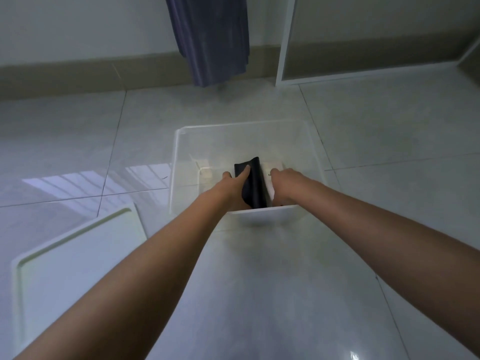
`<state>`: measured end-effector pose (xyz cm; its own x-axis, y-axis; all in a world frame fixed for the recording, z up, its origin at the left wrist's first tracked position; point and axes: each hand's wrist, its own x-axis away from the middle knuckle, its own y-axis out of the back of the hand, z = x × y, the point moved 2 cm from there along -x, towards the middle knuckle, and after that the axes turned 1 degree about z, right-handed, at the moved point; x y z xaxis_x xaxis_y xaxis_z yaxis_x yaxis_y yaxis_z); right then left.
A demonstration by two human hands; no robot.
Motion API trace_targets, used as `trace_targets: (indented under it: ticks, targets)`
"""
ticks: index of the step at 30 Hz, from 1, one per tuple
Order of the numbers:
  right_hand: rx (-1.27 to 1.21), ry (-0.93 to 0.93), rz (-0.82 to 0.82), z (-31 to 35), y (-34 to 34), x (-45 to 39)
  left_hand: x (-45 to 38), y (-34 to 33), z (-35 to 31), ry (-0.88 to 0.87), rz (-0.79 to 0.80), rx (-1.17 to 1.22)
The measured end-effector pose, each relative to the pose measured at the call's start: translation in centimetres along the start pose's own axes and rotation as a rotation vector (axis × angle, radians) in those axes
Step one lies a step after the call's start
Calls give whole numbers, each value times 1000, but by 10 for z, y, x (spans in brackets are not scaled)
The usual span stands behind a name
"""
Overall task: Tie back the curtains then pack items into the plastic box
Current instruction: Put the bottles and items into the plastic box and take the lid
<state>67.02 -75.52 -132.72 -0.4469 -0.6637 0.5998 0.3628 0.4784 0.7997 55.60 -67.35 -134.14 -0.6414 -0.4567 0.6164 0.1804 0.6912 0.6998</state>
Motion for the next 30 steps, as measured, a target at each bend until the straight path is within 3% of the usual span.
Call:
trace_targets:
  ticks: [14, 25, 27, 30]
  targets:
    - [77, -73, 62, 1, 7, 5, -12, -6, -2, -26, 44, 91]
    - [140, 32, 162, -3, 5, 20, -2, -15, -10, -52, 65, 86]
    - [90, 87, 103, -7, 12, 26, 0, -13, -15, -58, 60, 109]
    - [-250, 168, -162, -25, 31, 41, 9, 6, -29, 9, 101, 80]
